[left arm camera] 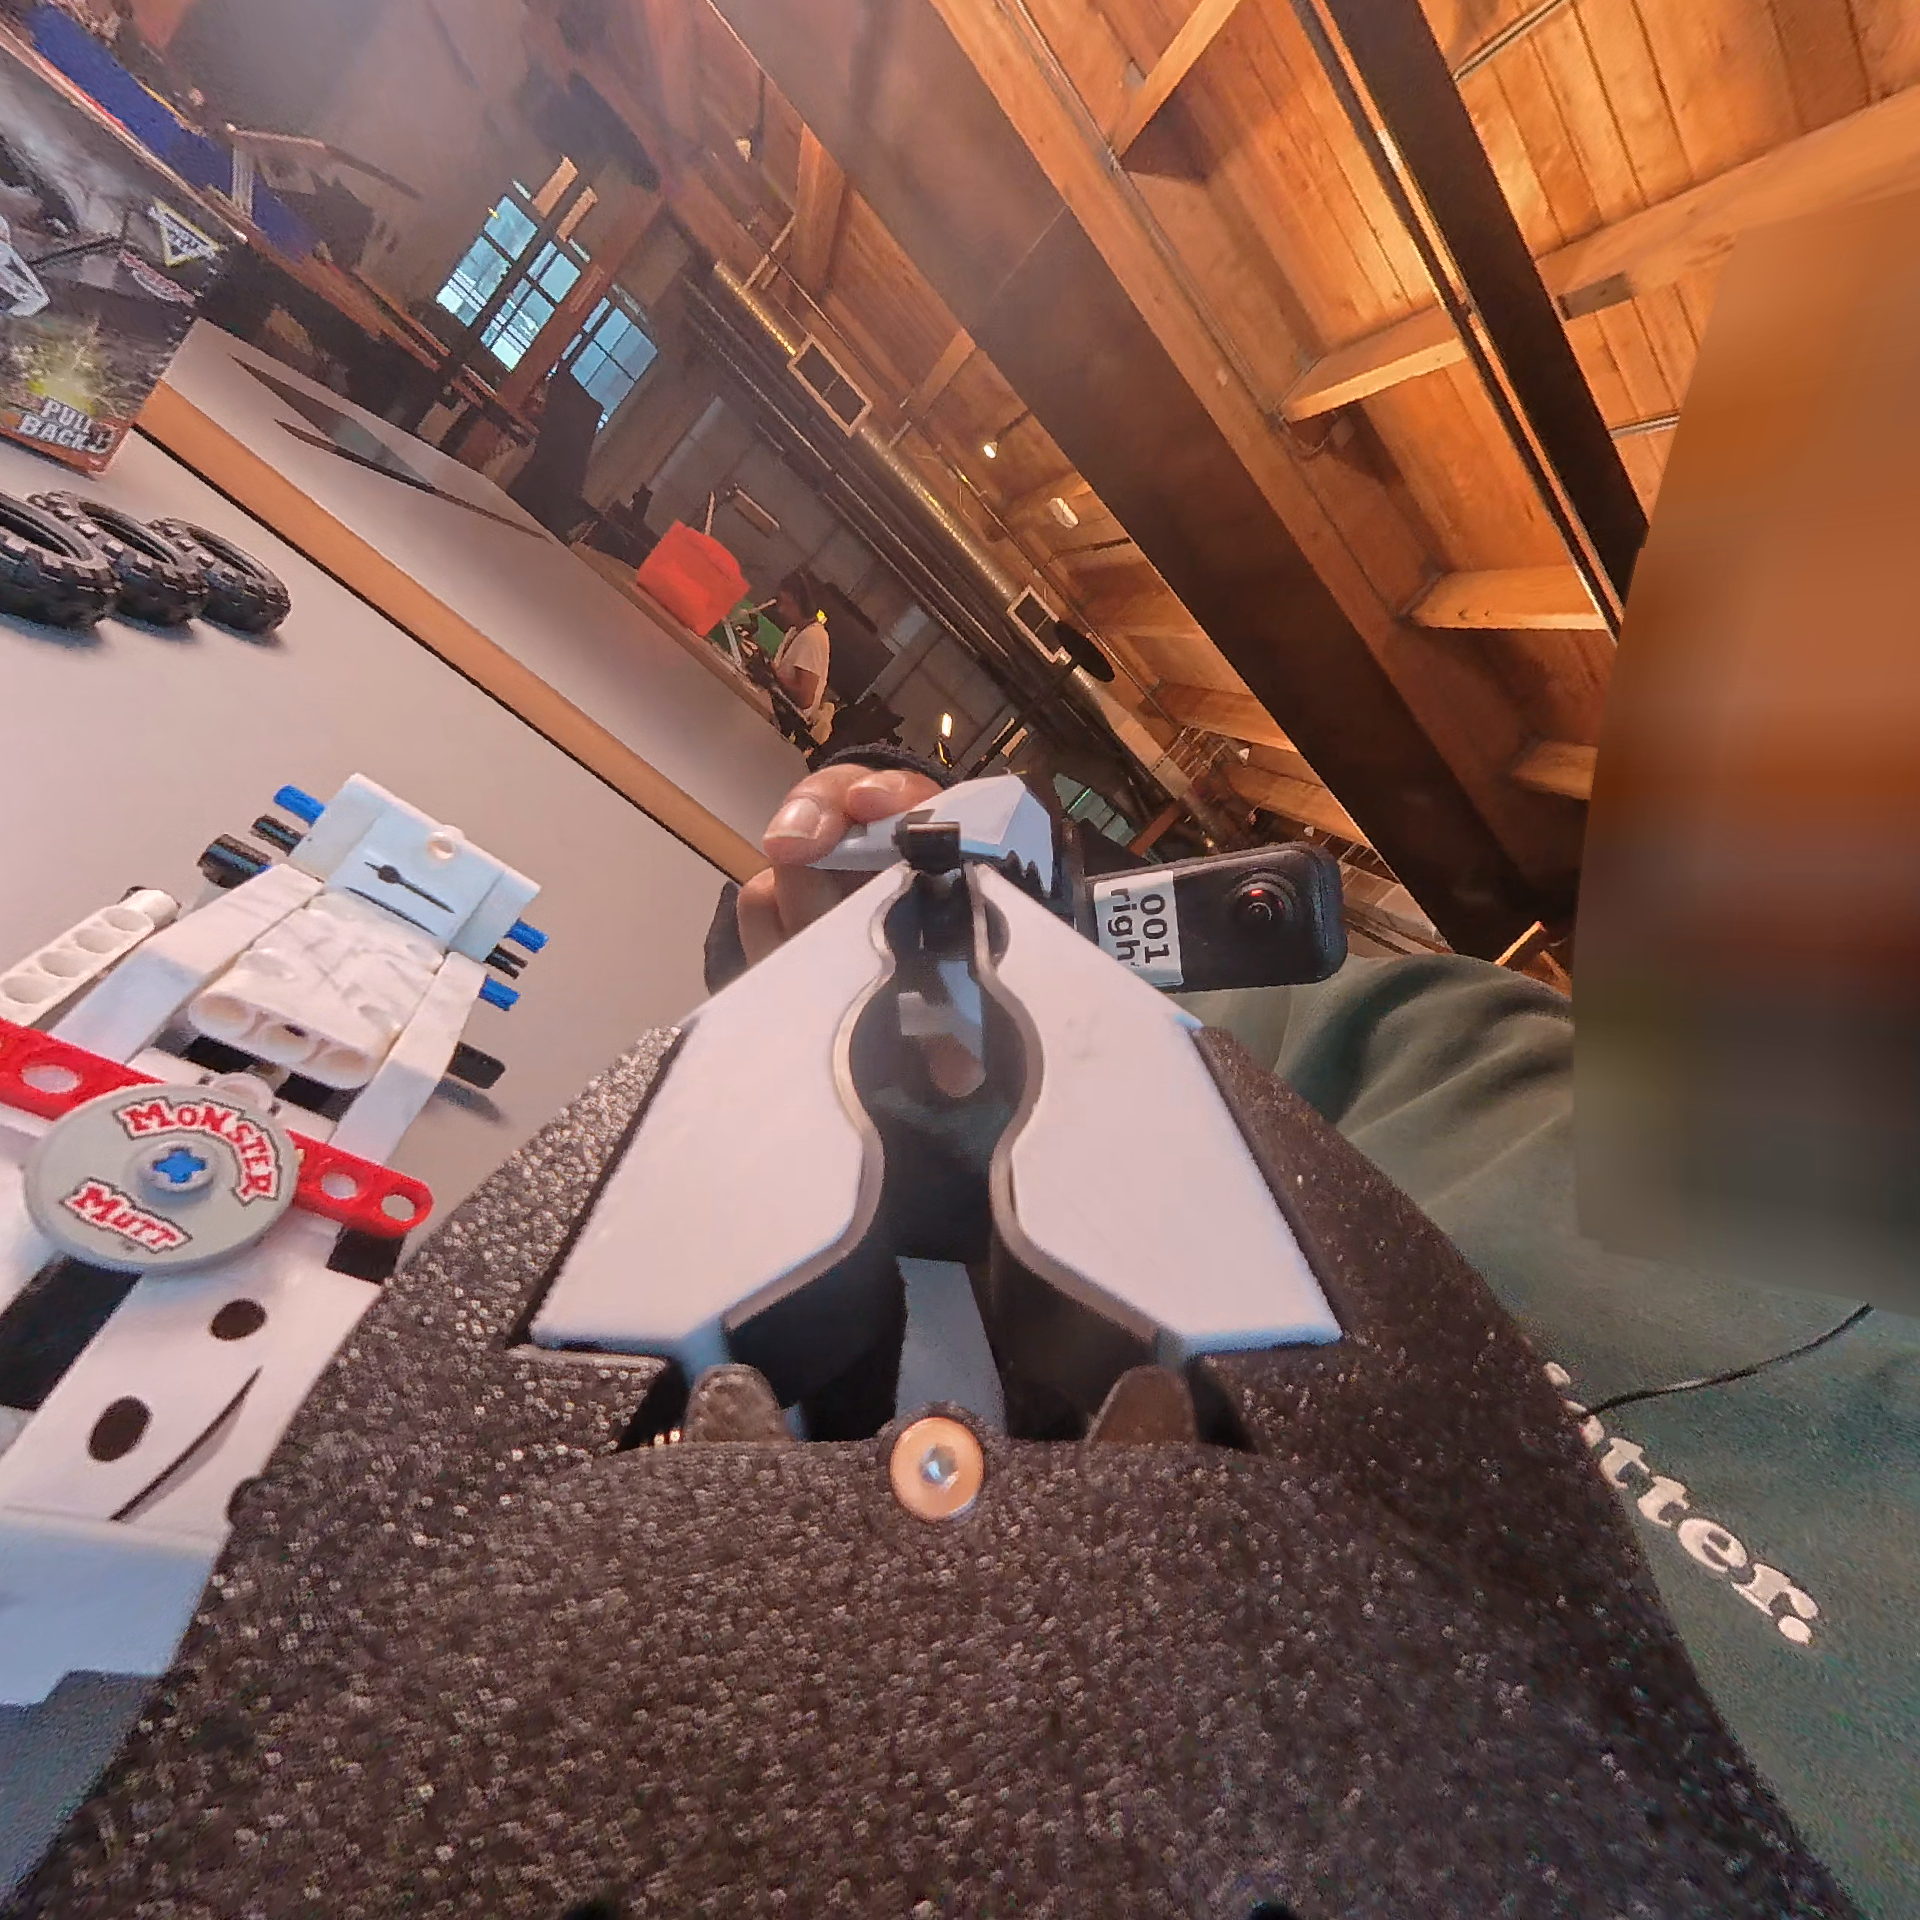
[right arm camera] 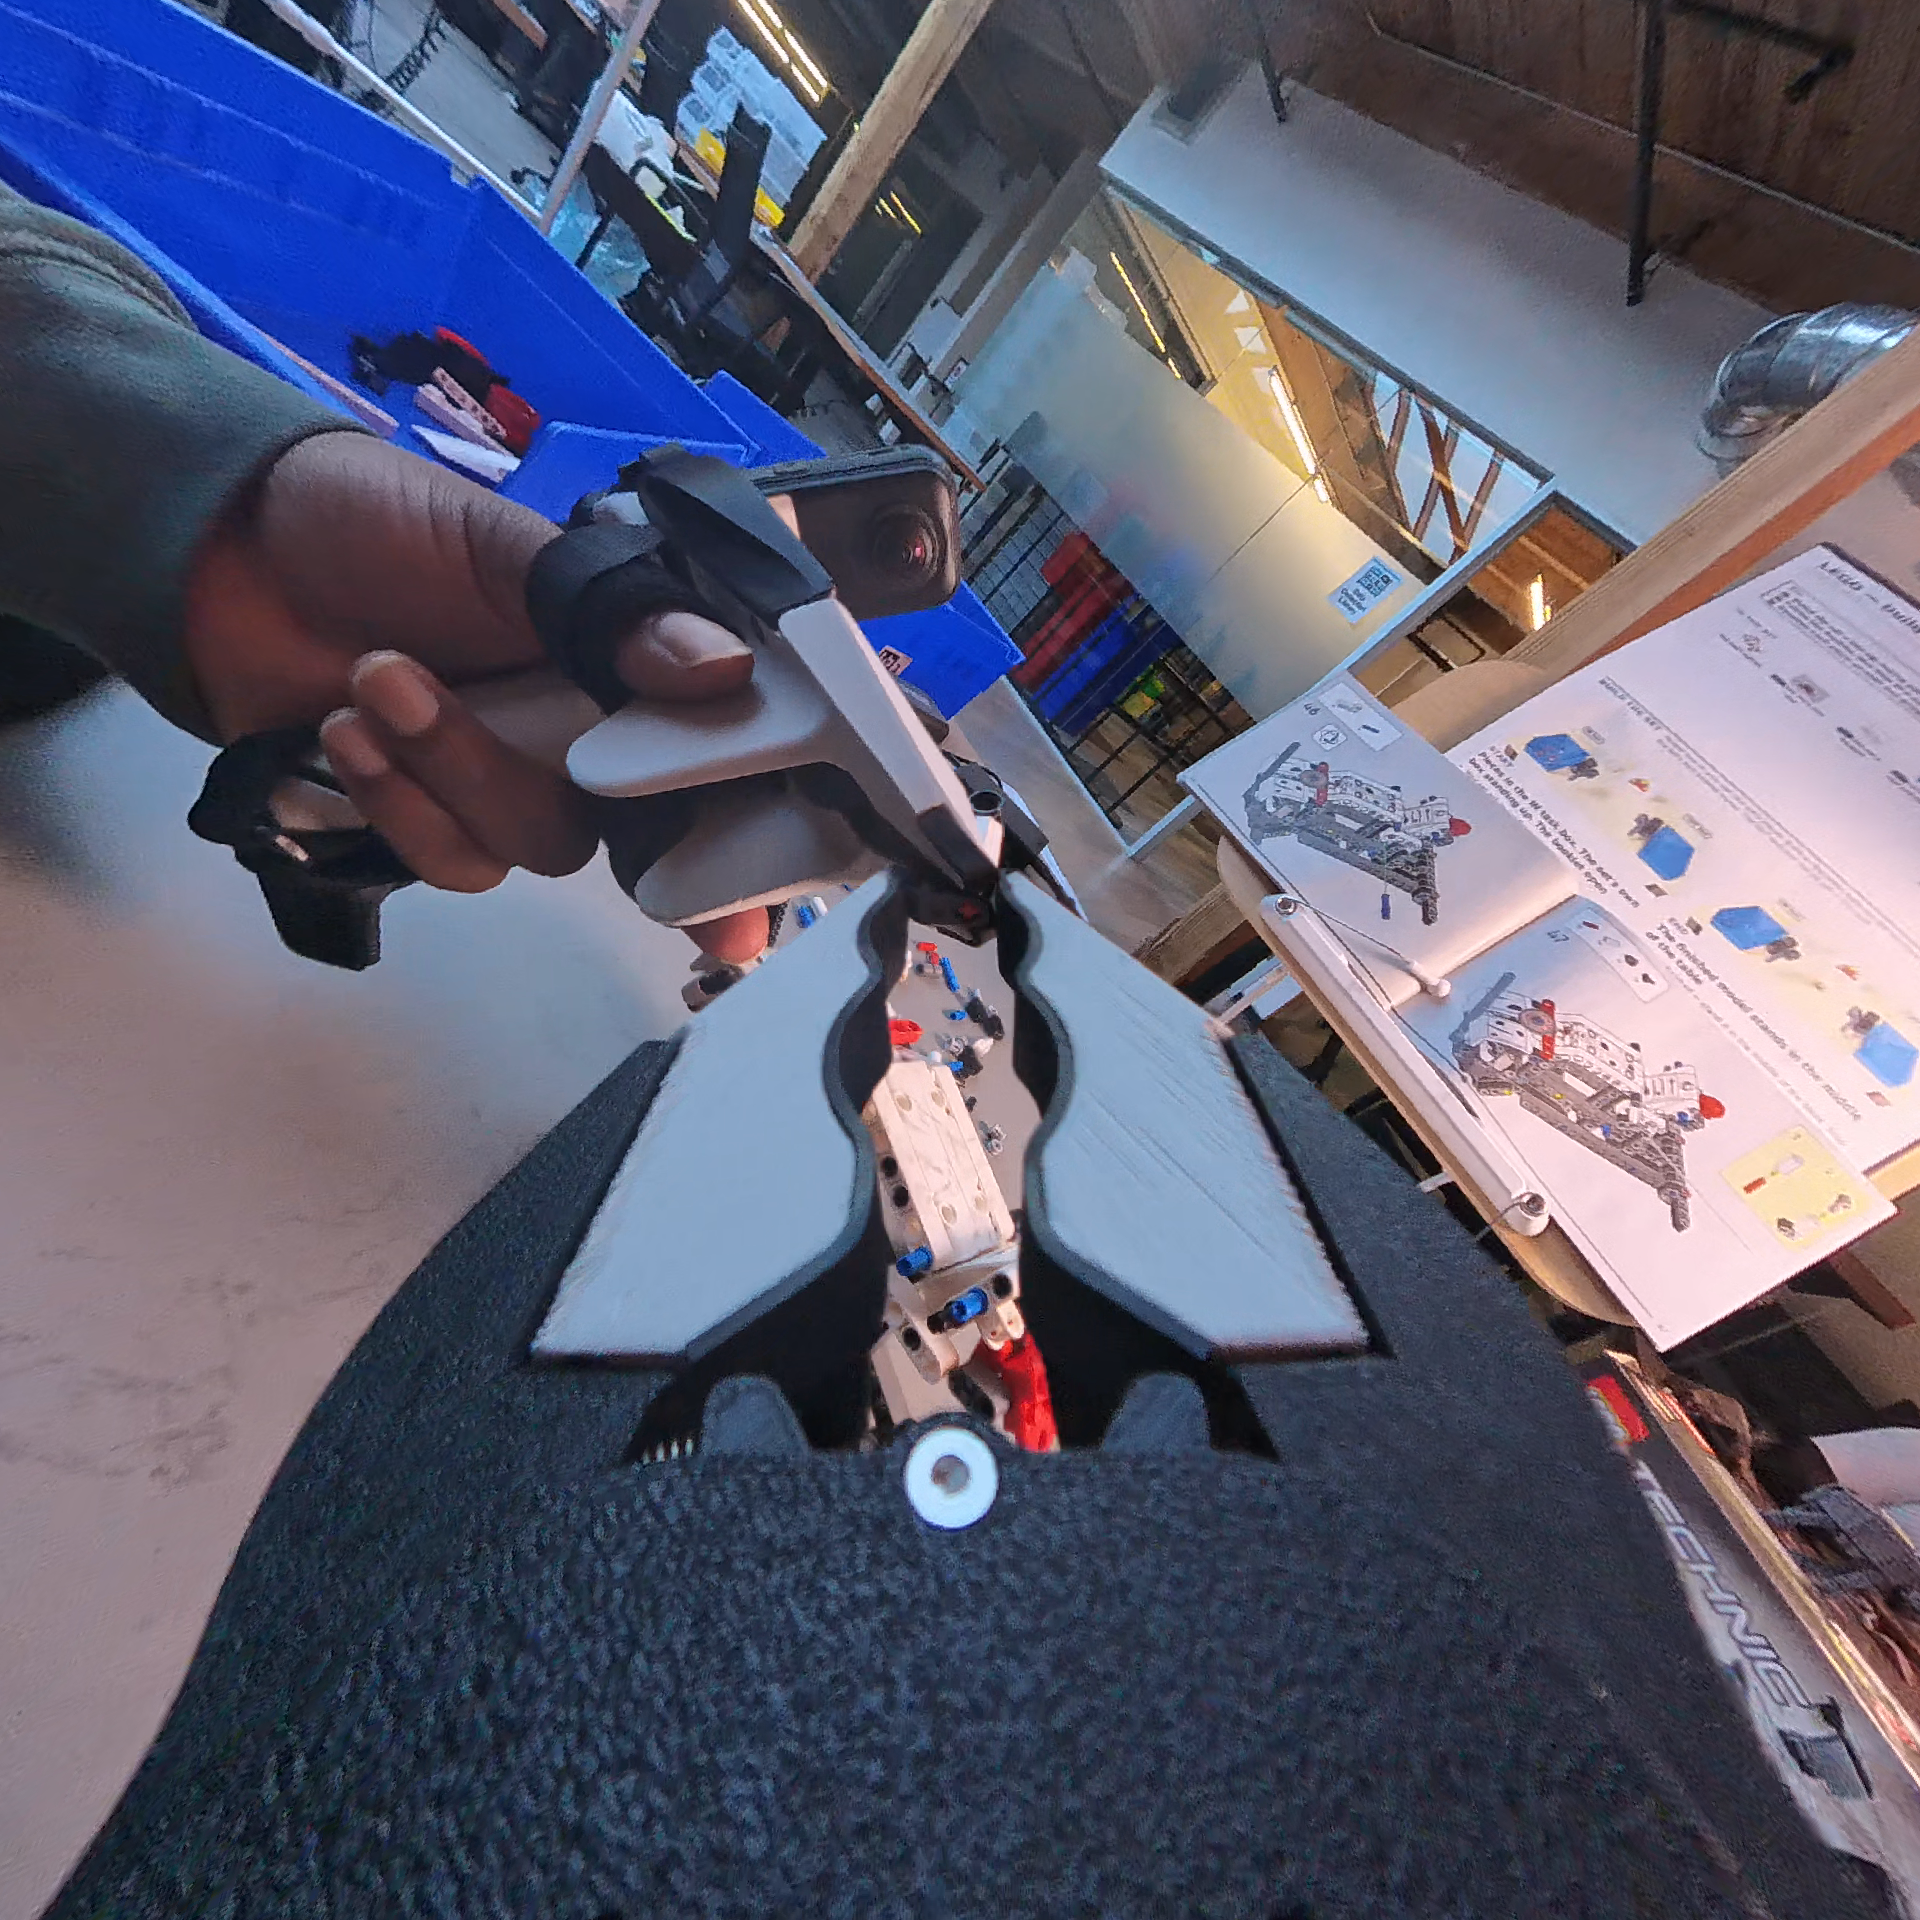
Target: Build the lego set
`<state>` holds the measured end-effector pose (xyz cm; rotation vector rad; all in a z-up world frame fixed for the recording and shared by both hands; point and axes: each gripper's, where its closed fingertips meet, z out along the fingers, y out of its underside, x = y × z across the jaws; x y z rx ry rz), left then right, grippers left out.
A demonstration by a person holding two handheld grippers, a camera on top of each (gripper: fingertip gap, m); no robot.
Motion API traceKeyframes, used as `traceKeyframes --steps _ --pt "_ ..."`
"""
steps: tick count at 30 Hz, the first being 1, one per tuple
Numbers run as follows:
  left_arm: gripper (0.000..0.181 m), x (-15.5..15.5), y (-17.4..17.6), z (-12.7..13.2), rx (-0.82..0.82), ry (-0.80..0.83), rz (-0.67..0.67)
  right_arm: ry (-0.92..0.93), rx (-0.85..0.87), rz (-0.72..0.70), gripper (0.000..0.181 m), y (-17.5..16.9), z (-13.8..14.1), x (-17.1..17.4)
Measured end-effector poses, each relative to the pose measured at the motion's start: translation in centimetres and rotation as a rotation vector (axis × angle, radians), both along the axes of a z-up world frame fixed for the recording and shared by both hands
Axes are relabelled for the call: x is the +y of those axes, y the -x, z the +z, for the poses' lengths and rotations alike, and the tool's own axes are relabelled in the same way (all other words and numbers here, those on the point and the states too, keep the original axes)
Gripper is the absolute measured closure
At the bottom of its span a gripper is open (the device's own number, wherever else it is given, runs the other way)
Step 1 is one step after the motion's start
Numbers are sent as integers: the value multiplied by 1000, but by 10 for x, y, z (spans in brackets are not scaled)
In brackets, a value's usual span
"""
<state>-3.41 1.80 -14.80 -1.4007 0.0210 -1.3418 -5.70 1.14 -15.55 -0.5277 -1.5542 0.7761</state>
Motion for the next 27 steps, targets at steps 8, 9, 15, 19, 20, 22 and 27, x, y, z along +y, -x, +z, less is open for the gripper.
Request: traceKeyframes --steps 8,9,15,19,20,22,27 --pt "155 0 23 -2 204 -15 143 64 -84 95 166 -19 -10 30" --pt "155 -1 26 -1 285 -30 176 86 -110 110 166 -23 -14 34" --pt "155 3 4 -30 677 1 153 55 -109 185 166 -42 -32 25" --pt "168 6 -24 -42 676 15 32 -4 -118 214 166 -41 -39 10" --pt "170 6 -27 -43 676 18 22 -13 -120 215 166 -41 -41 9" --pt "171 7 -28 -46 679 35 18 -28 -130 195 166 -41 -45 12" --pt "172 14 -21 -54 721 91 82 -44 -157 88 162 -32 -52 20"
